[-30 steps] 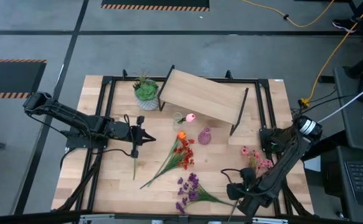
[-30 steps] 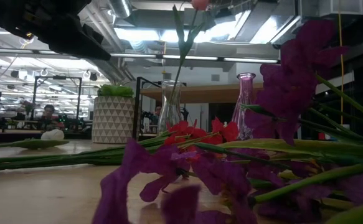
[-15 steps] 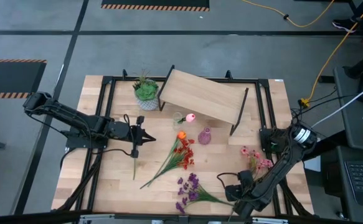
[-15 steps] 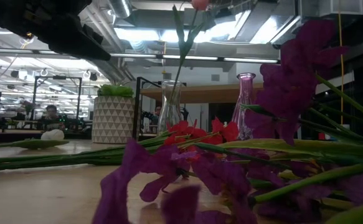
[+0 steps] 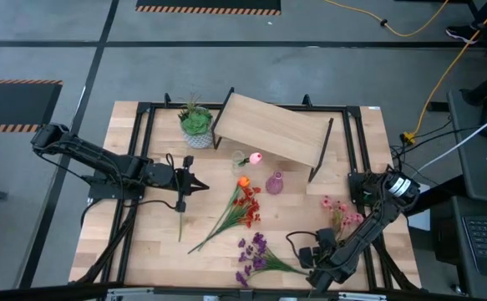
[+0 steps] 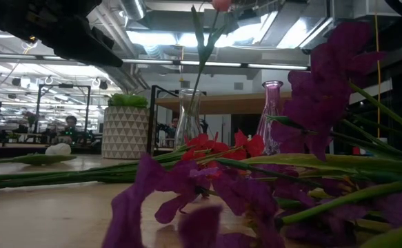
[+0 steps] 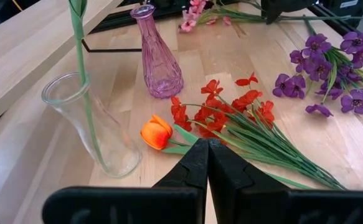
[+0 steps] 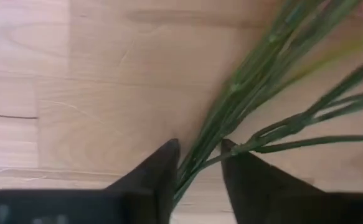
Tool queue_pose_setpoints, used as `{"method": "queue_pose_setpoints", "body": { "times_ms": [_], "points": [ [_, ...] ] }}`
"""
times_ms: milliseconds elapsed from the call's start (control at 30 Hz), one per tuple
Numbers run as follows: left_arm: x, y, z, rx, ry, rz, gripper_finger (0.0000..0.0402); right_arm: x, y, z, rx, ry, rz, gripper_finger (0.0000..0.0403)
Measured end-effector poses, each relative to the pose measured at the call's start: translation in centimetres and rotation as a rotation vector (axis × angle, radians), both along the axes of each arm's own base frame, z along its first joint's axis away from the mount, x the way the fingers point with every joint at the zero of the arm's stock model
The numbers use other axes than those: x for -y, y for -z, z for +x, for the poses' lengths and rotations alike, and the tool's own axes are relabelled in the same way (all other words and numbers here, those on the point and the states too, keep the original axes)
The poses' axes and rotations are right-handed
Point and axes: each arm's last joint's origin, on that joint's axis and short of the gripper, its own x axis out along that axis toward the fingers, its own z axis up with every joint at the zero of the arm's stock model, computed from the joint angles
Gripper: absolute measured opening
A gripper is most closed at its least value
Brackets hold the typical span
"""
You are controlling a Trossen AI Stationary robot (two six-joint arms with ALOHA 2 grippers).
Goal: Pick and place flowers into a vace then onto a shelf
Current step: Put the pink flowers into the transparent vase
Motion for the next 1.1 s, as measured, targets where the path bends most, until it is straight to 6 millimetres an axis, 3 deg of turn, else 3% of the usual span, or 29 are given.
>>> {"method": "queue_pose_setpoints", "body": {
  "times_ms": [200,567,1100],
  "points": [
    [0.0,0.0,0.0,0.000,0.000,0.000,0.0006,0.0,0.0,0.1,0.015,-0.005,0.001,0.0014],
    [0.0,0.0,0.0,0.000,0.000,0.000,0.0006,0.1,-0.7,-0.2,0.045,-0.017,-0.001,0.0004],
    [0.0,0.0,0.0,0.001,0.003,0.009,0.0006,1.5,-6.9,-1.5,0.313,-0.287,-0.073,0.0001]
  ]
}}
